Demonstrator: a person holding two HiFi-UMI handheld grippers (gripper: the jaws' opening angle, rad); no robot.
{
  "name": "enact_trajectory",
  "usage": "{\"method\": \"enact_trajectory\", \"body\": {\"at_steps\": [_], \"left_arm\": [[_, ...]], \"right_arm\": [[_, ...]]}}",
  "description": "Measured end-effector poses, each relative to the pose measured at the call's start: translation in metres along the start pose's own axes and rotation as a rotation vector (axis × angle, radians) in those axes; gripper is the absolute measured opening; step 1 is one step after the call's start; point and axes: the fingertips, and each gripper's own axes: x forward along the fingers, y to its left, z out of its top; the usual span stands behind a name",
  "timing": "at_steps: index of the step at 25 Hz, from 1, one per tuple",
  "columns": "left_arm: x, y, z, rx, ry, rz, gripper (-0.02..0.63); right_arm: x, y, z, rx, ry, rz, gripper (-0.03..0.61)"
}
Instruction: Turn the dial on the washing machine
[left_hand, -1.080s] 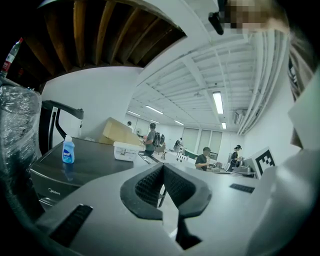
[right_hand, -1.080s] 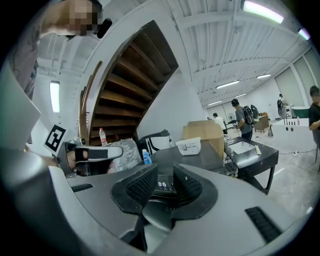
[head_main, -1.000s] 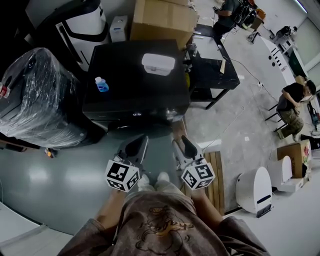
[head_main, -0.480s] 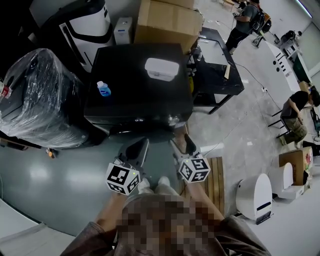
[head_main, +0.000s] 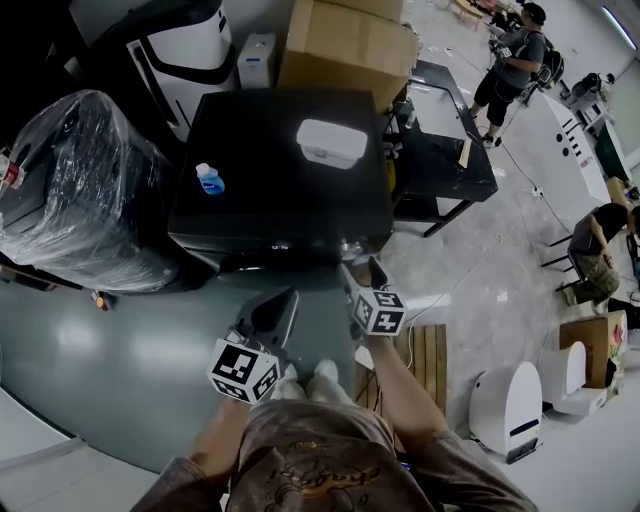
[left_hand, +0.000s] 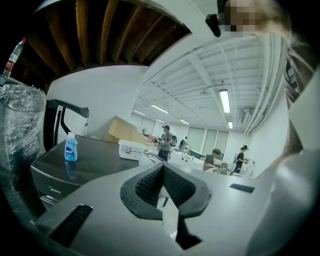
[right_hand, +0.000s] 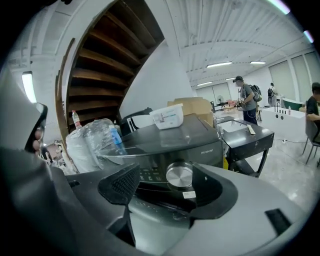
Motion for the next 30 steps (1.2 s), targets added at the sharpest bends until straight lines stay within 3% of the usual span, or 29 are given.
{"method": "enact_trajectory", "body": {"at_steps": [11, 30], "left_arm": [[-0.012, 0.008, -0.004, 0.016, 0.028, 0.061, -0.008], [-0.01, 0.015, -0.008, 0.001, 0.045, 0.066, -0.008]], "right_arm": [[0.056, -0.028, -0.037, -0.001, 0.132, -0.054, 0.288], [0.066, -0.035, -0.047, 0.075, 0.174, -0.057, 0.27]]}}
